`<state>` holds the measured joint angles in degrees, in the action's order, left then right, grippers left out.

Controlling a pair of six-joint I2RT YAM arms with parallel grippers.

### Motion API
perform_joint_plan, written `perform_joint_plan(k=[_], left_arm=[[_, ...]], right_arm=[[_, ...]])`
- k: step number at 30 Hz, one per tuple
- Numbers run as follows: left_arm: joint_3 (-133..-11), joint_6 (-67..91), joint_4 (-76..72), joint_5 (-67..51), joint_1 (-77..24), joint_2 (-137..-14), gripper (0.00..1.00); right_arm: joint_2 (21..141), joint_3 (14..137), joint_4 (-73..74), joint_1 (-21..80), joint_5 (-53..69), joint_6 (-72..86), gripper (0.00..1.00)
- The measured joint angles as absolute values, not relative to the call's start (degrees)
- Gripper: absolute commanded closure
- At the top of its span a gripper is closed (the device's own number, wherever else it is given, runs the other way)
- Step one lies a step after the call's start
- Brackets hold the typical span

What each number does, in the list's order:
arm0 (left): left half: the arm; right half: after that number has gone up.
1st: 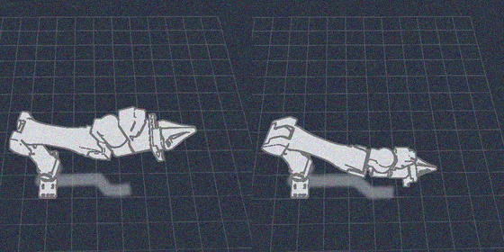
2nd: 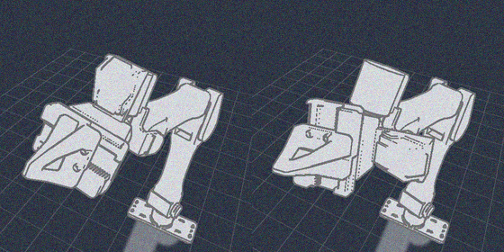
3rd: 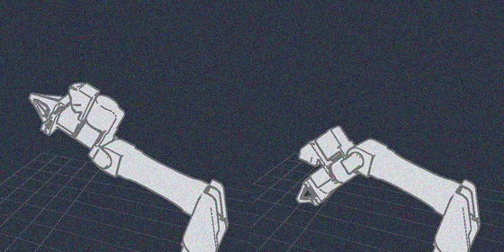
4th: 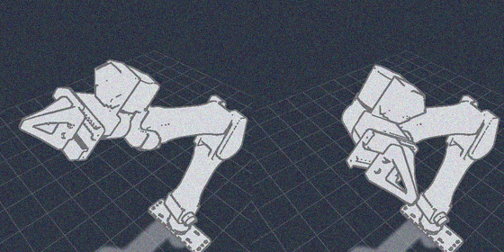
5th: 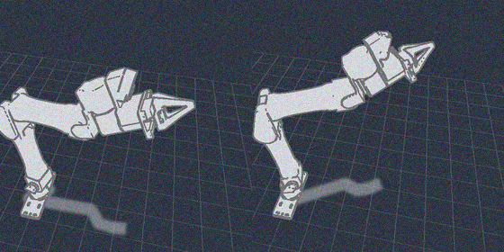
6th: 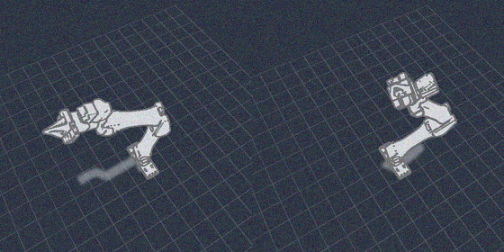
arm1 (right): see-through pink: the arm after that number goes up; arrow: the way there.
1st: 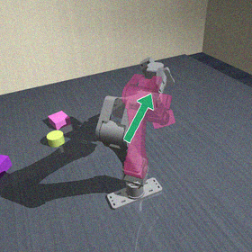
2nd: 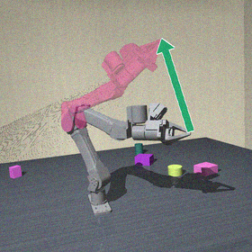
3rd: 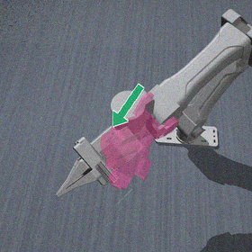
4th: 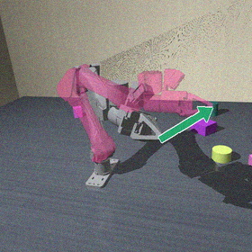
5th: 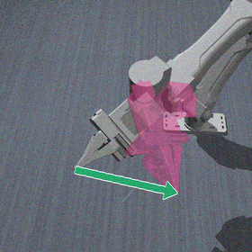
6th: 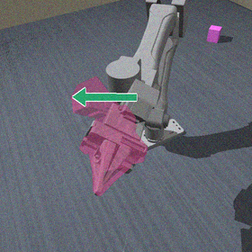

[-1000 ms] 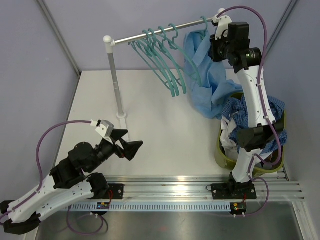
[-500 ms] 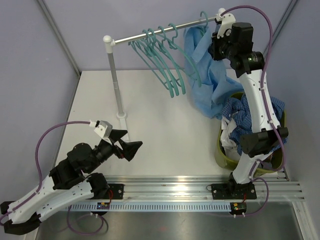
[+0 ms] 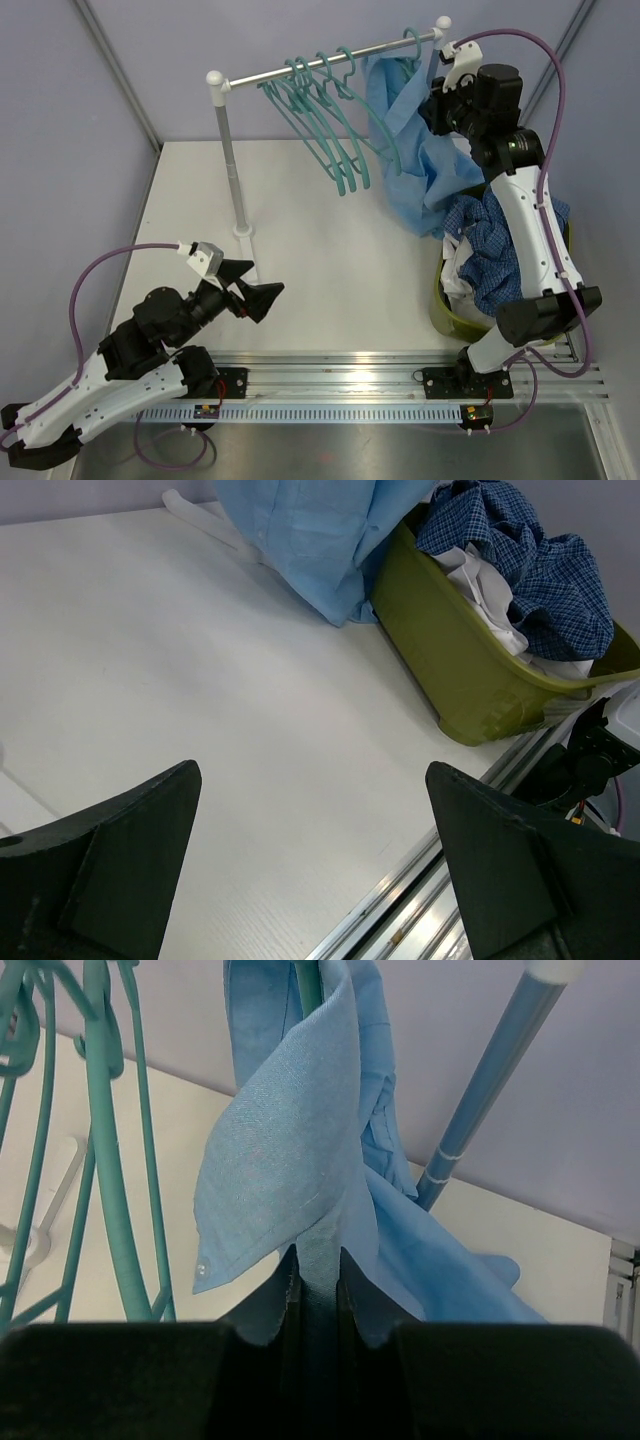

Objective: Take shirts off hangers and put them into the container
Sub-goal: Grab a hanger with a shirt on it with the right arm

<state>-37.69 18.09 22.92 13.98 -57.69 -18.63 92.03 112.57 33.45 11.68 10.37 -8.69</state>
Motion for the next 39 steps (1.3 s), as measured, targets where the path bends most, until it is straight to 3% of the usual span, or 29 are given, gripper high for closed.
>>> perform_joint_plan(k=[12, 18, 32, 39], left_arm=[[-36.6, 18.5, 23.0, 14.0, -57.7, -18.1, 0.01], [-36.6, 18.9, 23.0, 14.0, -57.7, -18.1, 0.01], [-35.9, 21.4, 22.7, 14.0, -57.7, -18.2, 0.01], [-34.9, 22.9, 21.3, 14.0, -57.7, -20.7, 0.01]], right_arm=[[75.2, 81.5, 31.1, 11.7, 15.7, -8.6, 1.00], [67.5, 63.0, 28.3, 9.6, 25.3, -1.4, 1.00], [69.3, 54.2, 28.6, 7.9, 43.6, 6.4, 1.00], [70.6, 53.9, 33.5, 15.1, 48.6, 1.8, 1.00]])
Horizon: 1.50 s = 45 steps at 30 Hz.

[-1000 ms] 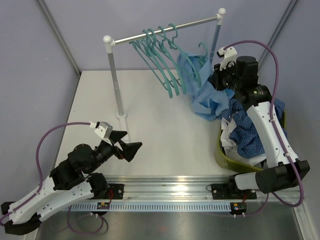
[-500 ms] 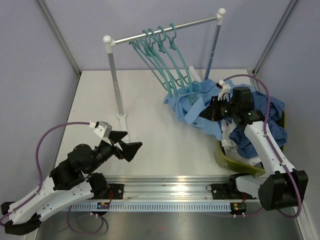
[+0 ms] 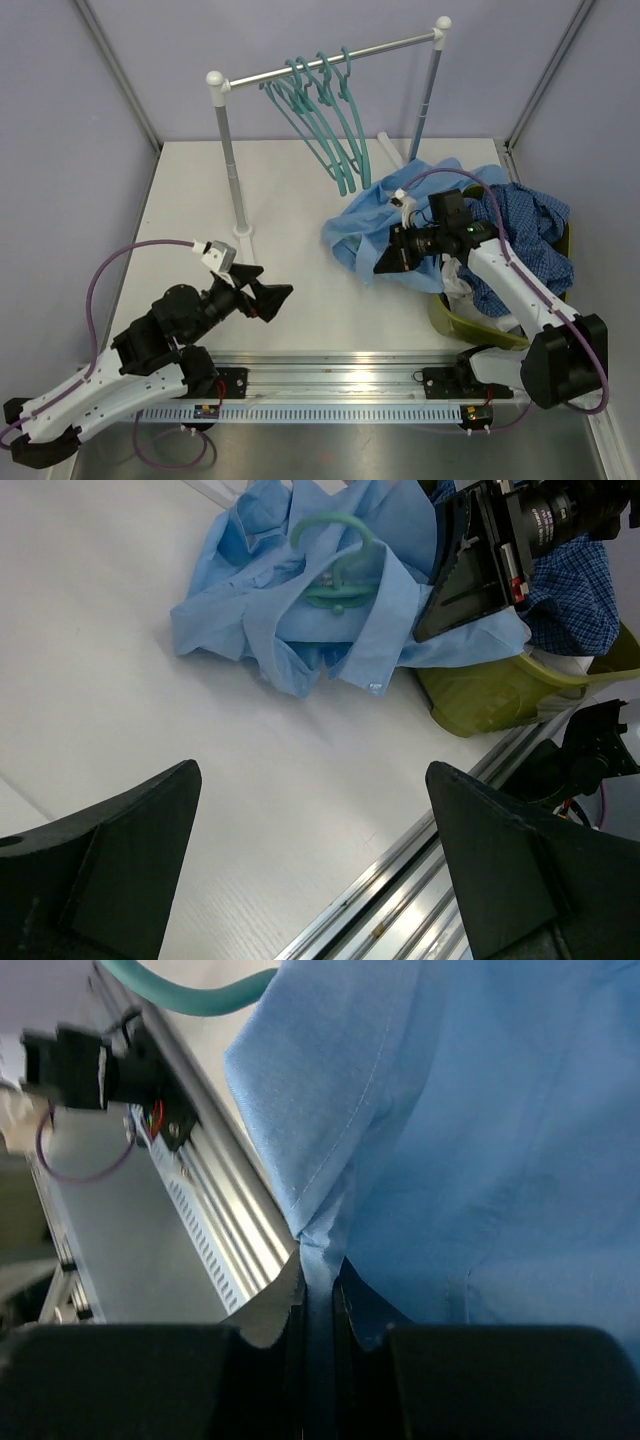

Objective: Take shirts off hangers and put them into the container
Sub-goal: Pass the hanger from the right arm to the left

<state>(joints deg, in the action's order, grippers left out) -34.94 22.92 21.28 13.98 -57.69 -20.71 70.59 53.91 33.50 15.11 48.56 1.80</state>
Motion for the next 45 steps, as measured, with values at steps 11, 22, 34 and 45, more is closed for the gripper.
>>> perform_joint_plan(k=[11, 22, 34, 45], left_arm=[[-25.1, 31.4, 9.8, 12.1, -57.7, -29.6, 0.09], [-22.0, 30.4, -2.6, 16.8, -57.7, -33.8, 0.13], [-25.0, 30.1, -13.9, 29.0, -57.6, -49.1, 0.23], [-25.6, 29.8, -27.1, 20.6, -51.8, -49.2, 1.00]], right_arm=[[76.6, 66.4, 48.0, 29.3, 45.6, -18.8, 1.00], [73.5, 76.9, 50.9, 29.7, 47.0, -22.3, 1.00], [72.4, 81.8, 53.6, 29.2, 50.8, -22.3, 1.00], [69.3, 82.0, 54.3, 27.0, 52.0, -22.3, 1.00]])
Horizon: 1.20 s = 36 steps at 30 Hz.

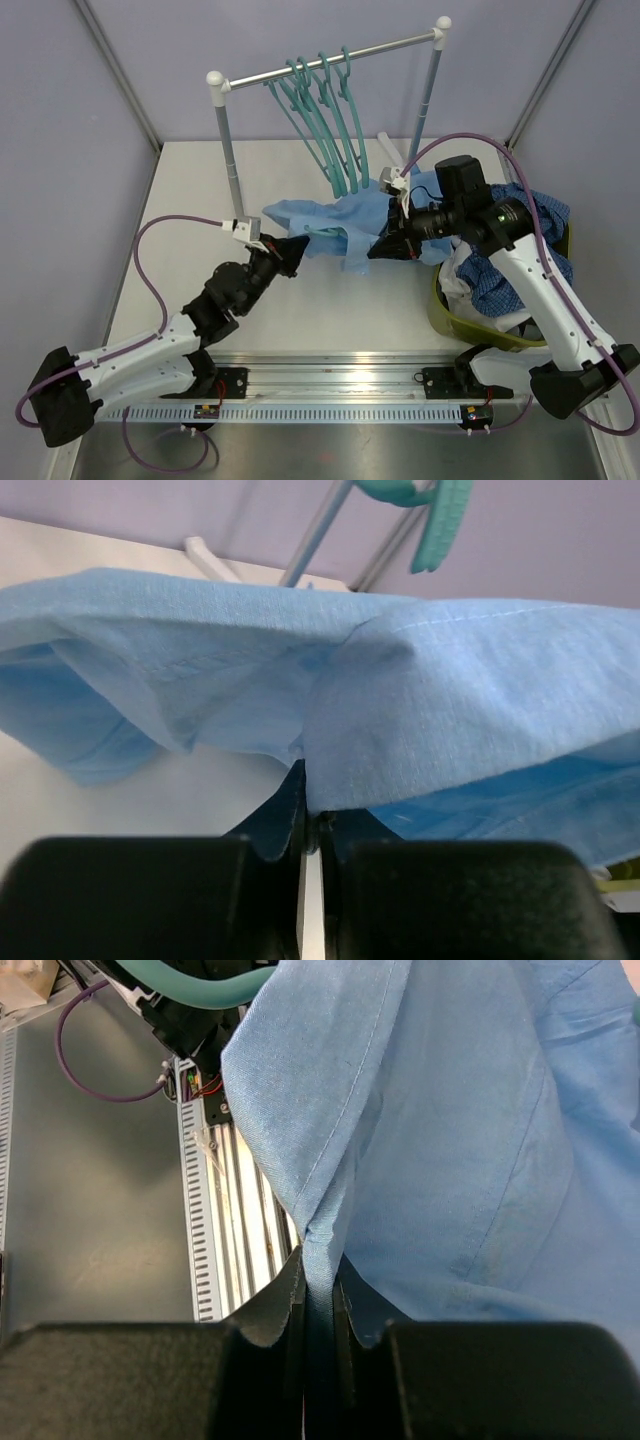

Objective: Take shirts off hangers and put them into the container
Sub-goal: Pass the hanger from the right arm to the left

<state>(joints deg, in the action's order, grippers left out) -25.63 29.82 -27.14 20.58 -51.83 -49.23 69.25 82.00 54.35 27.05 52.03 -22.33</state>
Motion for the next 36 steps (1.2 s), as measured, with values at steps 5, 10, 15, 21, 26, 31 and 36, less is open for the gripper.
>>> perform_joint_plan(k=[5, 10, 15, 21, 26, 31, 36], left_arm=[[-25.7, 29.6, -26.2, 15.2, -49.9, -48.1, 1.00], [-29.2, 26.3, -15.0, 16.6, -48.4, -41.5, 1.00], [-38.9, 19.8, 0.4, 19.7, -48.0, -36.8, 1.00], [-44.0, 13.8, 13.0, 20.9, -48.0, -40.7, 1.00], [-44.4, 11.7, 14.3, 19.9, -46.2, -43.4, 1.00], [-45.0, 9.7, 12.8, 16.7, -42.7, -43.6, 0.73], [-45.0, 3.5, 13.9, 13.1, -38.9, -43.2, 0.01]], right_arm=[[68.7, 82.3, 54.5, 26.0, 51.6, -22.5, 1.00], [68.6, 84.1, 56.7, 25.9, 47.0, -26.3, 1.00], [68.7, 84.8, 59.5, 26.6, 43.4, -34.0, 1.00], [69.6, 86.9, 62.3, 27.1, 42.2, -40.2, 1.00], [69.8, 88.0, 64.5, 27.1, 42.3, -43.0, 1.00], [71.1, 88.5, 66.3, 27.0, 44.8, -44.4, 1.00], [71.0, 88.5, 68.0, 26.2, 45.0, -42.7, 1.00]])
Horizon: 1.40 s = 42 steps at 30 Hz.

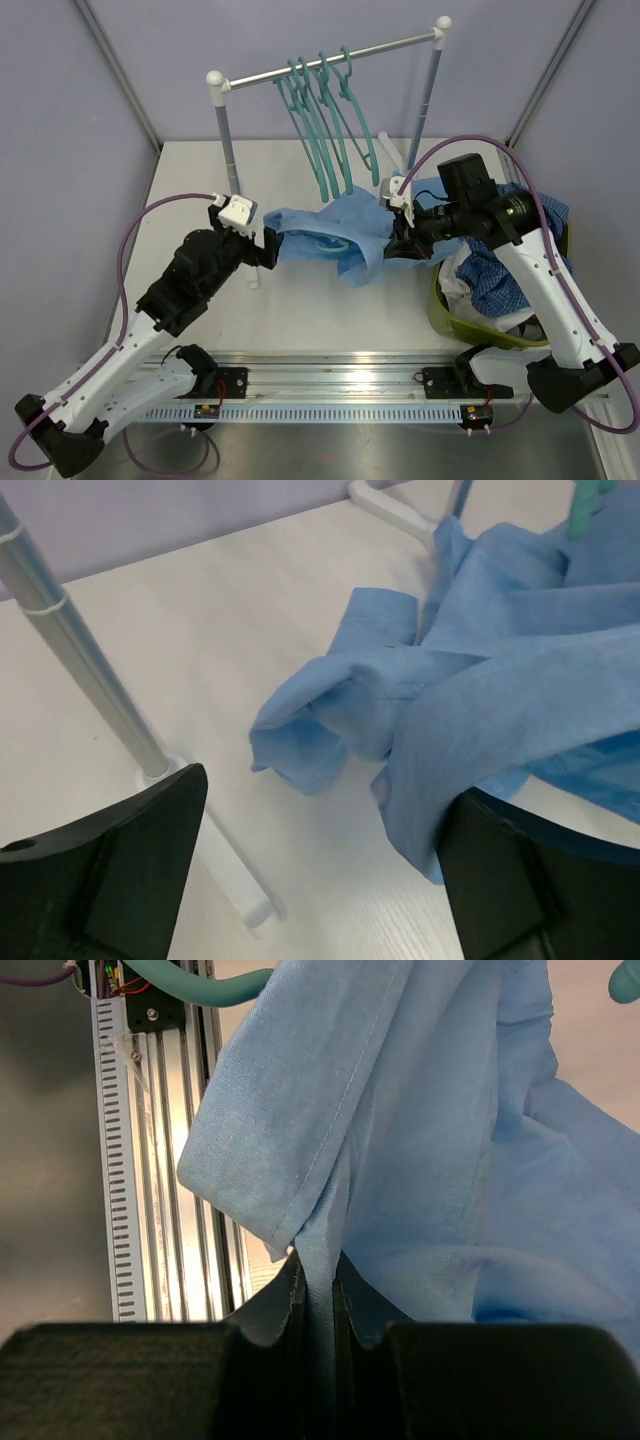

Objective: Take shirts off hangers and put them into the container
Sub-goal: Pass the hanger from the right arm to the left

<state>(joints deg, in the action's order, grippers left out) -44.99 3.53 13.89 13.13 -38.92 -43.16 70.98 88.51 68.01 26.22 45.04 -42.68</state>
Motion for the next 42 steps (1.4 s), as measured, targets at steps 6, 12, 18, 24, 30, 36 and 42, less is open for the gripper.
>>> perform_joint_plan(k=[6, 12, 18, 24, 30, 36, 42], left_arm=[[-43.1, -3.6, 15.7, -1.6, -38.4, -31.4, 0.01], [-44.5, -7.8, 16.4, -15.3, -38.4, -22.3, 0.08], [-49.2, -10.5, 17.1, -26.4, -38.4, -33.0, 0.12], [-51.7, -13.6, 17.8, -29.0, -40.1, -41.5, 0.16], [-56.6, -16.9, 18.8, -28.3, -45.8, -45.6, 0.28], [-57.8, -20.1, 21.0, -24.5, -51.2, -47.8, 0.44], [-58.8, -25.1, 23.1, -13.6, -57.5, -51.6, 0.60]], right_arm=[[71.4, 88.9, 69.2, 26.0, 42.8, -40.9, 1.00], [75.3, 92.7, 73.6, 26.0, 42.7, -42.9, 1.00], [80.9, 97.5, 76.4, 26.5, 42.7, -45.7, 1.00], [83.7, 98.0, 76.8, 28.9, 42.5, -46.7, 1.00], [85.2, 98.2, 77.7, 30.5, 41.7, -46.7, 1.00], [87.2, 99.3, 77.9, 30.9, 41.5, -46.7, 1.00], [88.2, 101.0, 78.5, 31.0, 41.5, -46.8, 1.00]])
